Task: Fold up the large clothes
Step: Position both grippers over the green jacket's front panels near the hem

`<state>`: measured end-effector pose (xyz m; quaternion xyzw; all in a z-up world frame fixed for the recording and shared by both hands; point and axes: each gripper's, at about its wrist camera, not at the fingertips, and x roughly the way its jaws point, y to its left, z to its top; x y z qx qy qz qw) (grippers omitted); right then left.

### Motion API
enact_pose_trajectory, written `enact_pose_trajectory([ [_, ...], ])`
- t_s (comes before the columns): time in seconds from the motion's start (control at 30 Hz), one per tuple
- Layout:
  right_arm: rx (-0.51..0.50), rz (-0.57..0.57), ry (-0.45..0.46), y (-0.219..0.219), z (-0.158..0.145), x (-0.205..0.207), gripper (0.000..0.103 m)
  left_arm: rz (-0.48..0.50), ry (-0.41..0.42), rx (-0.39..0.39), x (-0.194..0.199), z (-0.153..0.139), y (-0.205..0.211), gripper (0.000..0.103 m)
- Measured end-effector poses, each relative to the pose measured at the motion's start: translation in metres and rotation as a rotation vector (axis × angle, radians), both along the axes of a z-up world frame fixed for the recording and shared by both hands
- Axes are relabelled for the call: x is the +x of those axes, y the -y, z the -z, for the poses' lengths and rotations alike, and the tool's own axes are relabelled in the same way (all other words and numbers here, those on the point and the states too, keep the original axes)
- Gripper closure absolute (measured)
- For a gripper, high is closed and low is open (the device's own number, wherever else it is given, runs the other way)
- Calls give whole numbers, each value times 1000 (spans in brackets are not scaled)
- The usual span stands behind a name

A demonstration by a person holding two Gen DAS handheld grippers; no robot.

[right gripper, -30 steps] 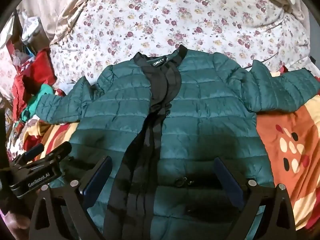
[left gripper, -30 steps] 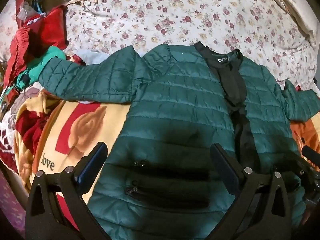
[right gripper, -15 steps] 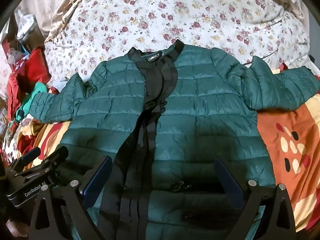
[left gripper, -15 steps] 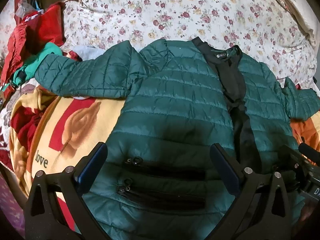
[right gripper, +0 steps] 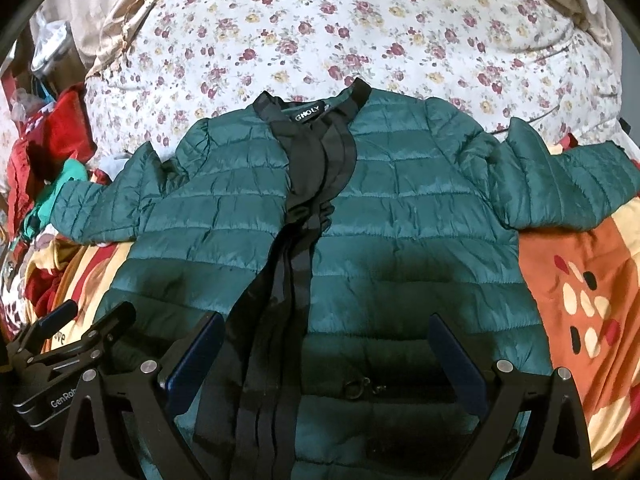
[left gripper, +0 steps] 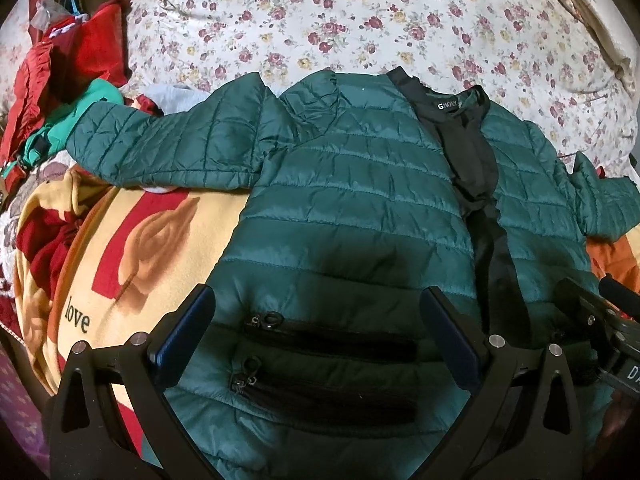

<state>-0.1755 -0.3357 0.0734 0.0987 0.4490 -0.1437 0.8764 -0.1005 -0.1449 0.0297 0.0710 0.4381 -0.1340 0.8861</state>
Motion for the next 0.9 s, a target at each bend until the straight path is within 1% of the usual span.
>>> enact_pose_trajectory([
  [0.17, -3, -8, 17, -2, 1, 2, 3, -2, 2, -1, 0, 1, 0, 1],
  [0.4, -26, -8, -2, -3, 2, 3, 2, 7, 0, 1, -1, 2, 1, 1],
  [0.6, 6, 2, 13, -1, 1, 6, 2, 14, 3, -5, -1, 1, 3, 1],
  [0.9, -8, 6, 0, 2, 3, 9, 2, 22, 9, 11, 0, 2, 7, 1],
])
